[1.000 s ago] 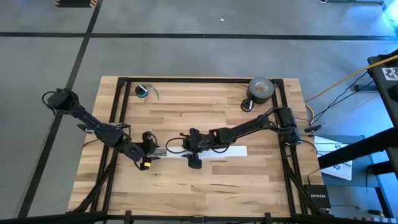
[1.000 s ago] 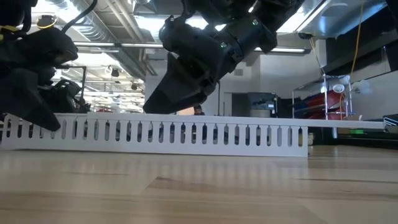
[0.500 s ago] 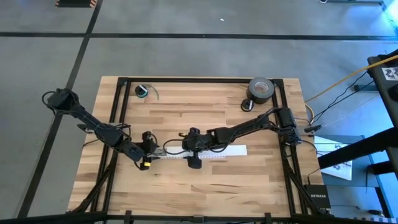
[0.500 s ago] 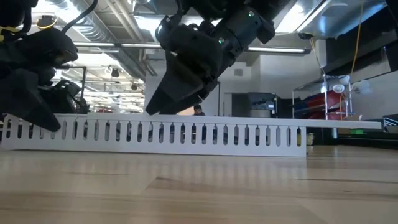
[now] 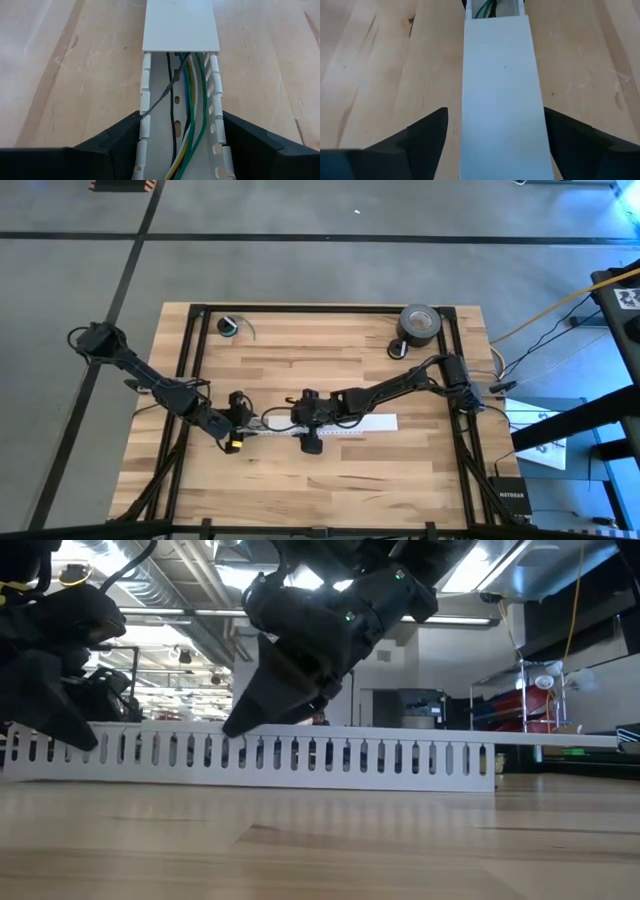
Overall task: Ziptie cables
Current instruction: Close the white cable duct
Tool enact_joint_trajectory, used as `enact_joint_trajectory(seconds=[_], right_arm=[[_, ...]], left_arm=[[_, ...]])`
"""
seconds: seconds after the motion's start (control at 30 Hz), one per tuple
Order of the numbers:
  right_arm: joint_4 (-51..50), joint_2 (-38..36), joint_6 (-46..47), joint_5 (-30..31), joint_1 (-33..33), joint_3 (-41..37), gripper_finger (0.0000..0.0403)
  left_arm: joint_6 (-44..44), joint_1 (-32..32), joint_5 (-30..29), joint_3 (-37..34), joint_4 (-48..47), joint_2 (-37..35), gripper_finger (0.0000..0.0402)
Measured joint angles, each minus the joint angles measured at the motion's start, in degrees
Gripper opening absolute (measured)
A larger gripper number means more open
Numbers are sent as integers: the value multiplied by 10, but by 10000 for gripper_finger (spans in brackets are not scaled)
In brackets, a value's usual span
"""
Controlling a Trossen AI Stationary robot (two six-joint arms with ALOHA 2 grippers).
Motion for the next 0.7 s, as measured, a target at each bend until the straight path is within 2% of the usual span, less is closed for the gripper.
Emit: enact_joint_trajectory(seconds=[0.27, 0.7], right_arm=[[8, 3, -6, -4, 0, 0, 212], [72, 36, -14, 11, 0, 16, 218]], left_arm=[[0, 0, 3, 0, -1, 0, 234], [0, 3, 8, 0, -3, 0, 234]])
